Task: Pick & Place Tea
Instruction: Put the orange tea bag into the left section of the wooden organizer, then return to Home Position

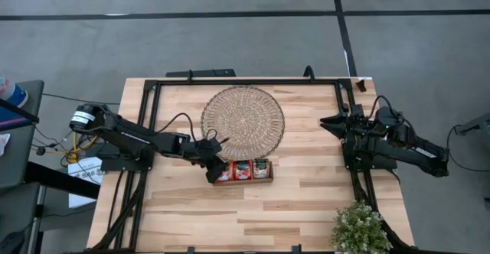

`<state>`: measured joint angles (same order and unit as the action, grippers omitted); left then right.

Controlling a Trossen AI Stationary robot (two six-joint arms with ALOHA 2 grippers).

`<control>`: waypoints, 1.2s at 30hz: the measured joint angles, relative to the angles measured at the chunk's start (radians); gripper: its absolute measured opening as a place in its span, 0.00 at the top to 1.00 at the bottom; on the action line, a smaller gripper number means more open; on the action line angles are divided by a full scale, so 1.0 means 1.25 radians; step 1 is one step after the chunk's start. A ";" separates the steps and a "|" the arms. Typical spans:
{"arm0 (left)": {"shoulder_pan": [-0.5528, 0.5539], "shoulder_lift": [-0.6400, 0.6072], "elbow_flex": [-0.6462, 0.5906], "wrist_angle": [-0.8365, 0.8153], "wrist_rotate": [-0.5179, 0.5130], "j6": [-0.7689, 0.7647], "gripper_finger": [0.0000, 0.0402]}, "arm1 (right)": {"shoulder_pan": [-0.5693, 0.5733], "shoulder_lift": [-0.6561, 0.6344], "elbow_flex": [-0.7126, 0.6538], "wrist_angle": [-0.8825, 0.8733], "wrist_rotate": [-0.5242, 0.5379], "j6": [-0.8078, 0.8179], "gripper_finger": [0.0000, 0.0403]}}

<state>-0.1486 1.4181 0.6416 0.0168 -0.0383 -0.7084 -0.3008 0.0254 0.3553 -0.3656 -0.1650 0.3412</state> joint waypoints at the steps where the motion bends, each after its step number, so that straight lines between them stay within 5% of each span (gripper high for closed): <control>1: 0.000 0.000 0.007 -0.005 0.000 0.005 0.66 | 0.000 0.000 0.000 0.000 0.000 0.000 0.75; 10: -0.002 0.000 0.049 -0.111 -0.008 0.016 0.66 | 0.000 0.000 0.000 0.000 0.000 0.000 0.75; 36: 0.003 -0.013 0.049 -0.054 -0.034 0.037 0.66 | 0.000 0.000 0.000 0.000 -0.013 0.000 0.75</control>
<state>-0.1448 1.4017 0.7033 -0.0506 -0.0811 -0.6625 -0.3008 0.0254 0.3553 -0.3660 -0.1818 0.3412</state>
